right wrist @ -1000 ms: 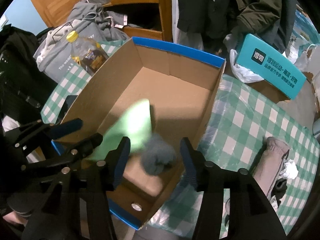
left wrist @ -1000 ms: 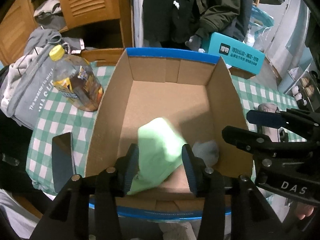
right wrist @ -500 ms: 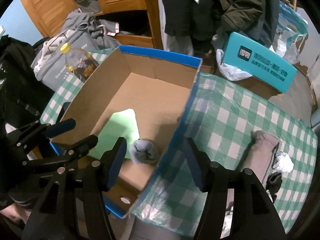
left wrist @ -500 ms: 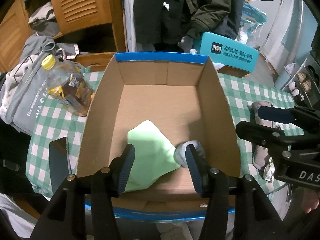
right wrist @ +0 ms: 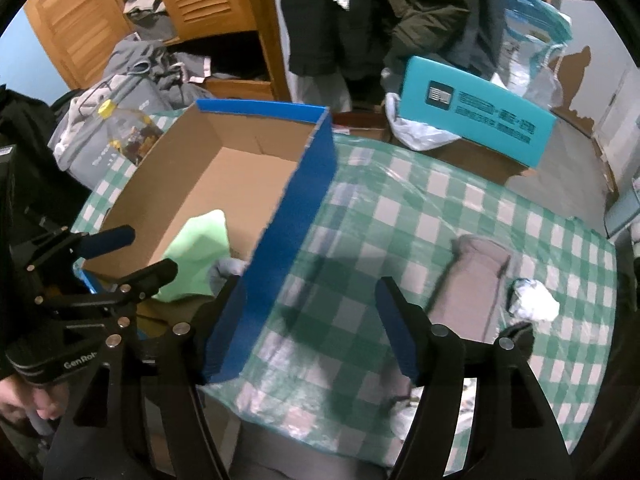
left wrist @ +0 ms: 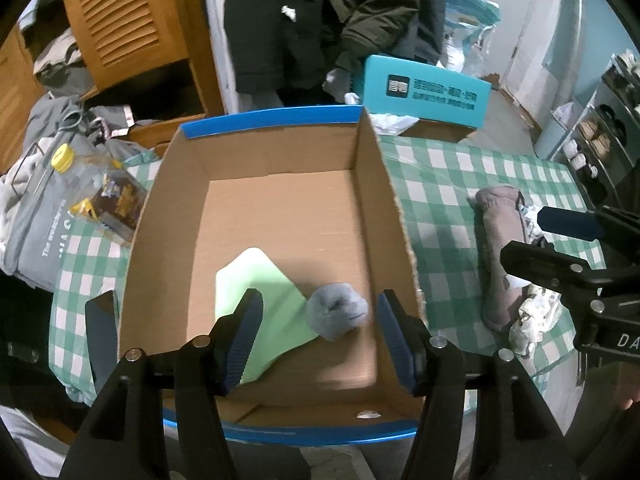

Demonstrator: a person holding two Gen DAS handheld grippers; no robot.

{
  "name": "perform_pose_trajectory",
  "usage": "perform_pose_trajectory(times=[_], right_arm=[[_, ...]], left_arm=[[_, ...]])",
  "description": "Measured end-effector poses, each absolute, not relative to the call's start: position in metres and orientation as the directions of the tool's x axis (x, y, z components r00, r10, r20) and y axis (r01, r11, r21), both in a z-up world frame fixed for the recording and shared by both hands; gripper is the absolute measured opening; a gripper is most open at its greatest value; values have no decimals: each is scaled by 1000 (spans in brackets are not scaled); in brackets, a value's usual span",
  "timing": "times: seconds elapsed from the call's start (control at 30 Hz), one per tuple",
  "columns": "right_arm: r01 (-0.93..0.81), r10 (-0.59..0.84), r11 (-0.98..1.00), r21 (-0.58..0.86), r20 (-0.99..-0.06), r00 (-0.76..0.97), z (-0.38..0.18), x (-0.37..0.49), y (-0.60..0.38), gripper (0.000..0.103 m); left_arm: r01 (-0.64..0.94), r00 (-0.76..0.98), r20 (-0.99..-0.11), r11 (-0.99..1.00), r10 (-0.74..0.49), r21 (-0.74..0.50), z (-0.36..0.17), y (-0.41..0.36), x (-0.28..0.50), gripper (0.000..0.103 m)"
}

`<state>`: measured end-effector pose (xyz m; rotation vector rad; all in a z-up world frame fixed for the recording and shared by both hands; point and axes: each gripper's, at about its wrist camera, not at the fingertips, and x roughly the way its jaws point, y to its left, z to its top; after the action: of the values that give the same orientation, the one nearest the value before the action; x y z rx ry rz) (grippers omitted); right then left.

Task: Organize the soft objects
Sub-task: 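Move both tools back over the towel and white cloths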

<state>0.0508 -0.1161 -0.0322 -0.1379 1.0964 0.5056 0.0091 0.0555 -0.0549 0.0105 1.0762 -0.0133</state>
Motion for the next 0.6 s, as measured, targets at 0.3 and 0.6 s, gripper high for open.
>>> perform_pose_trajectory(times=[0.3, 0.6], right_arm=[[-407, 303, 902, 140, -880, 367, -42, 49, -158, 71], [-379, 278, 917, 127, -885, 374, -50, 50, -191, 71]], left_arm=[[59, 469, -883, 998, -14, 15, -54, 27, 11, 70], [102, 447, -894, 995, -34, 13, -60, -7, 16, 78]])
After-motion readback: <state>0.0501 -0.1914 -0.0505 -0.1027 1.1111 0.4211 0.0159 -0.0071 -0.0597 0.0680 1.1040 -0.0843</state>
